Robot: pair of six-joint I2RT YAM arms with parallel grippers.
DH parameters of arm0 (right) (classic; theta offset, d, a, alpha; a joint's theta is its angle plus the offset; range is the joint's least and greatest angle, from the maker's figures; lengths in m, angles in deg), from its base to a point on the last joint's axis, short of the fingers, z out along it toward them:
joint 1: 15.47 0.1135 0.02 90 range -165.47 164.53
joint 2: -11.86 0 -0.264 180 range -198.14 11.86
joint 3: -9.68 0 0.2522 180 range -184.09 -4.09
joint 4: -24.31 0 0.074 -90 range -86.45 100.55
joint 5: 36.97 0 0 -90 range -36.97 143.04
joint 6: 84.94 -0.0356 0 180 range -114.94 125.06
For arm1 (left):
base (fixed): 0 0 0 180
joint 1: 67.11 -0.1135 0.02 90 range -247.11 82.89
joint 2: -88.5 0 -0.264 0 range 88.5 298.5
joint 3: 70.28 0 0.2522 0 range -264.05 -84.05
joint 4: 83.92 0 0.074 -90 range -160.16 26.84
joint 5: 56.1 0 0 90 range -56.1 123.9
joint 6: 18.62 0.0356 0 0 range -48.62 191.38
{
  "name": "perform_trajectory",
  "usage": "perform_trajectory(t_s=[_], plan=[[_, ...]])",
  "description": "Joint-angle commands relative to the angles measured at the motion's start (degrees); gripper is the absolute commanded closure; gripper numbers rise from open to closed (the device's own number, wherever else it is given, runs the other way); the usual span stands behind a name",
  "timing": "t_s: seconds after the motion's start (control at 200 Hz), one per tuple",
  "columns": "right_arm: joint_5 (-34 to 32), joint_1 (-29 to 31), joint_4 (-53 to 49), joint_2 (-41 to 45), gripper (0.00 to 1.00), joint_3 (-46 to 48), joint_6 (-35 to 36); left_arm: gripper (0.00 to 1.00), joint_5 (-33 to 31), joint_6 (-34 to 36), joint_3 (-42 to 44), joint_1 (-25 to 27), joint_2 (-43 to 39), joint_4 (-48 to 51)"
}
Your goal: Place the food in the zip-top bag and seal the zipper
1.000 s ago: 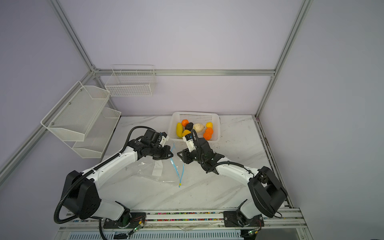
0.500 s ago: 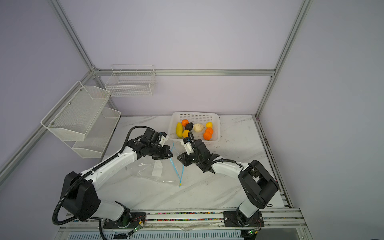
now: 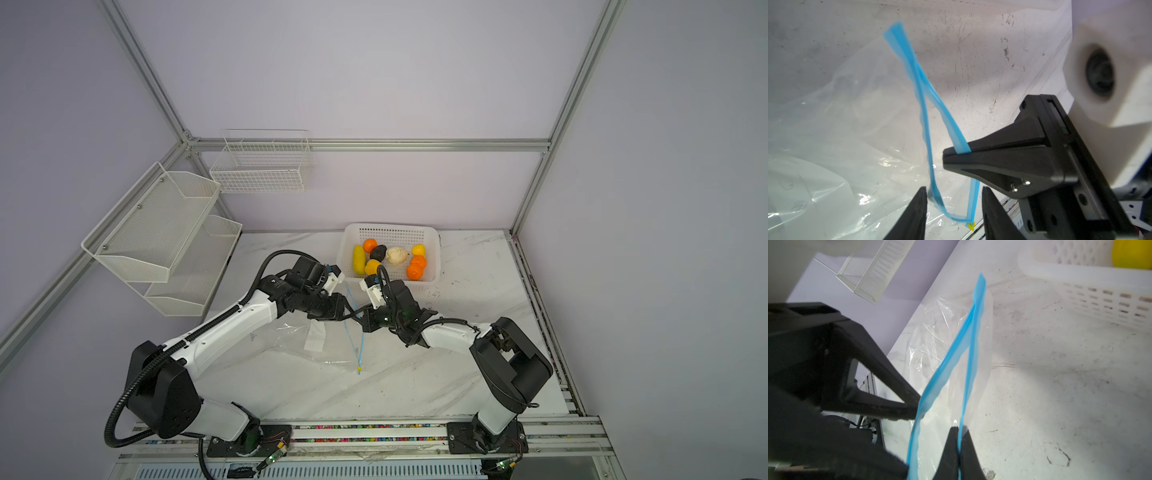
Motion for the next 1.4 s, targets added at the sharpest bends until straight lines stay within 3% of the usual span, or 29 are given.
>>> perform_trajectory(t_s=[0.0,0.295,0.835,0.965,1.185,1.395], plan=[[0.59,0.01,3.2,-0.44,0.96,0.69,-2.35,0.56,-1.5,1.53,-4.23,1.04,0.03,2.64],[-0.06,0.01,3.18,-0.96,0.96,0.26,-2.03,0.58,-8.48,1.87,-2.22,1.35,-1.14,6.65],[-0.58,0.01,2.09,-1.06,0.94,-0.55,-2.17,0.53,-7.36,1.84,-3.08,6.02,1.28,4.73],[-0.16,0.01,0.9,-1.01,0.93,-1.39,-1.48,0.53,-9.59,3.0,-2.12,6.02,1.51,4.85],[-0.05,0.01,0.17,-0.98,0.93,-1.92,-0.85,0.59,-13.64,2.52,-2.66,5.96,5.19,5.97],[0.48,-0.03,0.18,-1.86,0.92,-2.11,-0.58,0.65,-18.06,2.48,-2.4,5.73,3.41,6.74]])
